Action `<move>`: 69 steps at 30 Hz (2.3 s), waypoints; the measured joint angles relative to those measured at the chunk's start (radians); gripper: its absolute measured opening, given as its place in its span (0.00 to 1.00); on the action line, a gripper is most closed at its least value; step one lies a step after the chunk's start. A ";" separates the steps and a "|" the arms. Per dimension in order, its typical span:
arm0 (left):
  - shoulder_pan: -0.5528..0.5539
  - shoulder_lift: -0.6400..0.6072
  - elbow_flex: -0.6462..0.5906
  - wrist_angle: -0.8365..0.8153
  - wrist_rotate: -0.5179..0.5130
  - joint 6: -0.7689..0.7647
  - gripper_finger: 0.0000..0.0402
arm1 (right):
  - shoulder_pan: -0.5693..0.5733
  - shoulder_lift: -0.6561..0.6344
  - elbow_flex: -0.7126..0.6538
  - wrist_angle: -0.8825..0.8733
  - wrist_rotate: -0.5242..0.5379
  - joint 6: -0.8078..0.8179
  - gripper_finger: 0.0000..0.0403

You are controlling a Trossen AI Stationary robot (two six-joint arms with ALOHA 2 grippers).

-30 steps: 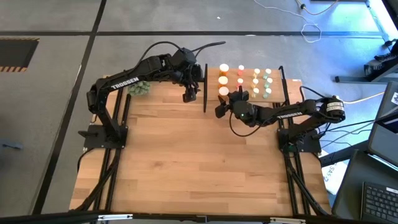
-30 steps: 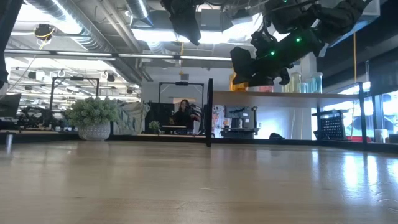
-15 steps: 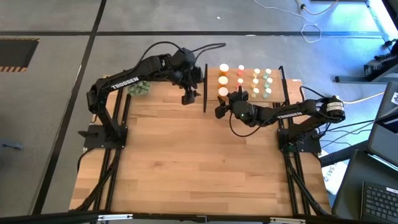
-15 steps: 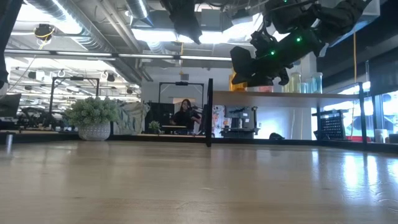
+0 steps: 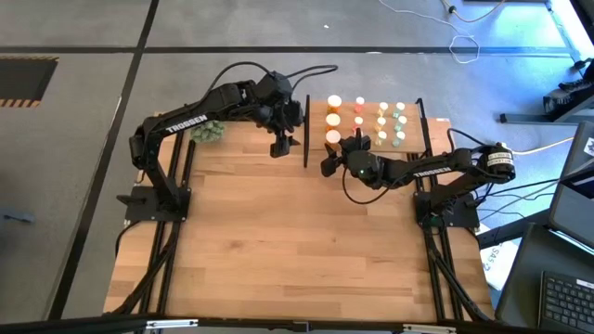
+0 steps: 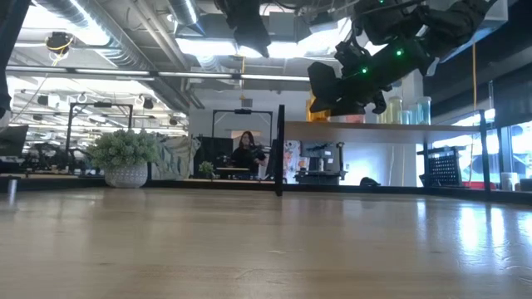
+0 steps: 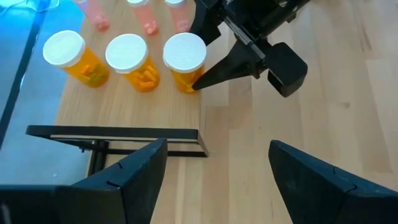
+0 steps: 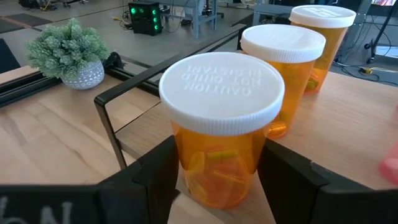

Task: Pick and place medicine bottles onto shelf by color
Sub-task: Put the orange pill bottle on the shelf aligned with the other orange pill bottles

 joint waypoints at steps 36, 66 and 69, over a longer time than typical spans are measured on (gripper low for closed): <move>0.000 0.000 0.000 0.001 -0.001 0.000 0.69 | 0.000 0.000 0.000 -0.001 -0.026 -0.020 0.51; 0.000 0.000 0.000 0.001 -0.001 0.000 0.69 | 0.000 0.000 0.000 0.006 -0.016 0.002 0.64; 0.000 0.000 0.000 0.001 -0.001 0.000 0.69 | 0.000 -0.001 0.000 0.006 -0.022 -0.018 0.64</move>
